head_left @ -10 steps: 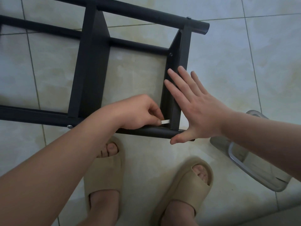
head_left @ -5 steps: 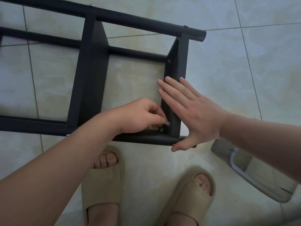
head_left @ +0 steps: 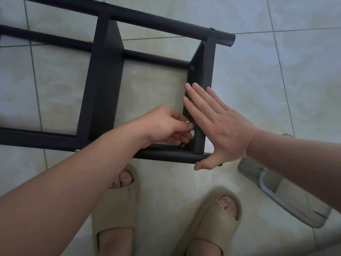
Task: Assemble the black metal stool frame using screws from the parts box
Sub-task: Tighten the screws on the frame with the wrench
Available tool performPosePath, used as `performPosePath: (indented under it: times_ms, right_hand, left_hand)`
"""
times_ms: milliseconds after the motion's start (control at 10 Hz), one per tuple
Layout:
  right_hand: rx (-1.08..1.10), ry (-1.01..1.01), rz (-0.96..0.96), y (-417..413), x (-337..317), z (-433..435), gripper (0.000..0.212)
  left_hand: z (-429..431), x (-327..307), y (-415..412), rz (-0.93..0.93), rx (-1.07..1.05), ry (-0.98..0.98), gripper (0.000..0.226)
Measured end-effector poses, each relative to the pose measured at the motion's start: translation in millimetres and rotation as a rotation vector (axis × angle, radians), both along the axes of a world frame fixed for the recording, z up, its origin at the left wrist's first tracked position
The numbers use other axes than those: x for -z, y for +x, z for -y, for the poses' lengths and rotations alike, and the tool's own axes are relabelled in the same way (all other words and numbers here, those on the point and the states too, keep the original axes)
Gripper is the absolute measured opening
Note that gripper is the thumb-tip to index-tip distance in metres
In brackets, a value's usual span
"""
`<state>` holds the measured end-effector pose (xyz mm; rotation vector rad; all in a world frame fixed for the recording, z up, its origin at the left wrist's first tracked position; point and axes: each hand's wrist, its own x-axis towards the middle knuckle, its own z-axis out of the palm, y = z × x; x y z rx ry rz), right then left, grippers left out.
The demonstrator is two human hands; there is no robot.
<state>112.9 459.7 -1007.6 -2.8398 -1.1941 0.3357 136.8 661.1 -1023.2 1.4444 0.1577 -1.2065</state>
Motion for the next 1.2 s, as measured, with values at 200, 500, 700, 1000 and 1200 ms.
performPosePath:
  times_ms: [200, 500, 700, 1000, 1200]
  right_hand:
    - [-0.003, 0.02, -0.011, 0.7, 0.5, -0.2, 0.14]
    - [-0.001, 0.023, -0.01, 0.6, 0.9, -0.7, 0.138]
    - [0.001, 0.013, -0.013, 0.8, 0.1, -1.3, 0.139]
    - [0.0, 0.017, -0.01, 0.8, -0.1, -1.4, 0.137]
    - [0.001, 0.005, -0.011, 0.7, 0.4, -1.7, 0.138]
  left_hand:
    - [-1.8, 0.5, -0.7, 0.023, -0.004, -0.036, 0.011]
    - [-4.2, -0.6, -1.3, 0.106, 0.021, -0.001, 0.01]
    - [-1.6, -1.5, -2.5, 0.171, 0.007, 0.034, 0.01]
    - [-2.0, -4.4, -3.0, 0.171, 0.041, 0.036, 0.012]
    - [-0.7, -6.1, -1.1, 0.061, -0.01, 0.028, 0.014]
